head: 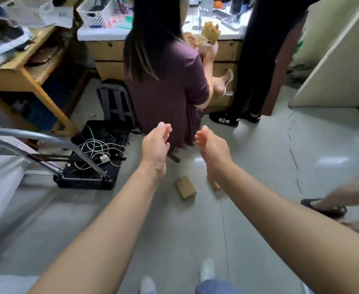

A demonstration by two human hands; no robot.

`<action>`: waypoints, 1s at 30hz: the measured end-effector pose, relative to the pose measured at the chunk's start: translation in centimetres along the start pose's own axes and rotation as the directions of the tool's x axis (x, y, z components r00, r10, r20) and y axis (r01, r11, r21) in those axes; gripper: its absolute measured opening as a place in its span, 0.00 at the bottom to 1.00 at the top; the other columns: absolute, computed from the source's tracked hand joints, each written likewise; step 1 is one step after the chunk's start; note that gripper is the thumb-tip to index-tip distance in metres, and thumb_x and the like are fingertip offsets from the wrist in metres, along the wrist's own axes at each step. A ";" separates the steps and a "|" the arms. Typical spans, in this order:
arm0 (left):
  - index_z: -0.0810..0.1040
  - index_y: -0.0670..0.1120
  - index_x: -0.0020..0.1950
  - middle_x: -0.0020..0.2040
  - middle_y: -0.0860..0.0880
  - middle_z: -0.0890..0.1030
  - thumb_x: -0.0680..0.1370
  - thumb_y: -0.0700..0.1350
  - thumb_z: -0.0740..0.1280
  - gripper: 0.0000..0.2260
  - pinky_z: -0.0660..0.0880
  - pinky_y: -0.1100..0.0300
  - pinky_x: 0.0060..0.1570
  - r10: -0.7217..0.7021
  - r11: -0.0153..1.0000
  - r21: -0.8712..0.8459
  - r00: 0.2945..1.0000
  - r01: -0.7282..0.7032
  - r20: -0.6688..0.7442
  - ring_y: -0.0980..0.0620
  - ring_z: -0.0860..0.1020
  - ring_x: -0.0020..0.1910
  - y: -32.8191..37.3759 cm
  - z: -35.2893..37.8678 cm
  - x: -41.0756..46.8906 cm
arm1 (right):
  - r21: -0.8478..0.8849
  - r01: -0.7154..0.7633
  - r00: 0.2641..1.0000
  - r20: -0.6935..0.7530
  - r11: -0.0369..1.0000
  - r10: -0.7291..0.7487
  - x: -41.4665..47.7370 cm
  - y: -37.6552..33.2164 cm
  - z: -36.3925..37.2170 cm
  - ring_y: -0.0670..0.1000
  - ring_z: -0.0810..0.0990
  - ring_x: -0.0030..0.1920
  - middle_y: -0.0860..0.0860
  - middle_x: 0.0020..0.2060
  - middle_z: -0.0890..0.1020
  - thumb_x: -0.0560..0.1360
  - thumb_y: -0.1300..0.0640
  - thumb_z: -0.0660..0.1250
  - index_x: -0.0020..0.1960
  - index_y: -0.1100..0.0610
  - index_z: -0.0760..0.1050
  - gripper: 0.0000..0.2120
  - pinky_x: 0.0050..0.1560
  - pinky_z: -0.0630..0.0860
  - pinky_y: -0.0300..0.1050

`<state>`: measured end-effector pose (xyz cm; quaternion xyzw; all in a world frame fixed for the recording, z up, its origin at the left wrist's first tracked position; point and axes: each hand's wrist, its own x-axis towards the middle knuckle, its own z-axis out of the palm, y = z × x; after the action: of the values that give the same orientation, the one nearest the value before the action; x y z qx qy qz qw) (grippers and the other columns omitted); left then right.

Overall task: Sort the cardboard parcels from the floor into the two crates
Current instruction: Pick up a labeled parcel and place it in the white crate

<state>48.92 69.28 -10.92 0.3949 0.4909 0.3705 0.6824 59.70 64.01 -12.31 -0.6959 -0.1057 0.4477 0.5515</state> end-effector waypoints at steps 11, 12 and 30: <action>0.80 0.52 0.44 0.52 0.53 0.81 0.75 0.54 0.62 0.10 0.68 0.56 0.65 -0.198 0.917 0.384 0.958 0.106 0.207 0.54 0.77 0.58 -10.8 4.4 14.9 | 0.232 -0.137 0.931 -0.301 0.963 0.205 11.5 8.1 -5.8 0.52 0.79 0.54 0.49 0.46 0.81 0.78 0.39 0.57 0.43 0.54 0.77 0.21 0.68 0.68 0.55; 0.80 0.52 0.44 0.52 0.53 0.81 0.78 0.52 0.61 0.10 0.68 0.55 0.65 -0.213 0.902 0.416 0.955 0.111 0.208 0.53 0.77 0.59 -12.3 3.9 16.8 | 0.245 -0.159 0.922 -0.310 0.956 0.233 13.0 9.6 -5.7 0.52 0.79 0.55 0.49 0.46 0.81 0.78 0.39 0.57 0.44 0.55 0.76 0.21 0.69 0.67 0.54; 0.78 0.39 0.49 0.46 0.44 0.76 0.82 0.51 0.57 0.18 0.66 0.57 0.47 -0.321 0.480 0.877 0.924 -0.030 0.208 0.49 0.73 0.47 -49.5 -6.2 41.8 | 0.320 -0.521 0.743 -0.286 0.792 0.604 38.9 45.8 -0.8 0.53 0.70 0.67 0.52 0.68 0.72 0.77 0.35 0.55 0.71 0.58 0.67 0.33 0.70 0.65 0.53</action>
<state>58.97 87.23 -72.69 0.6980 0.5146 -0.0625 0.4940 66.83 71.41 -71.53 -0.7018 0.2674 0.4615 0.4722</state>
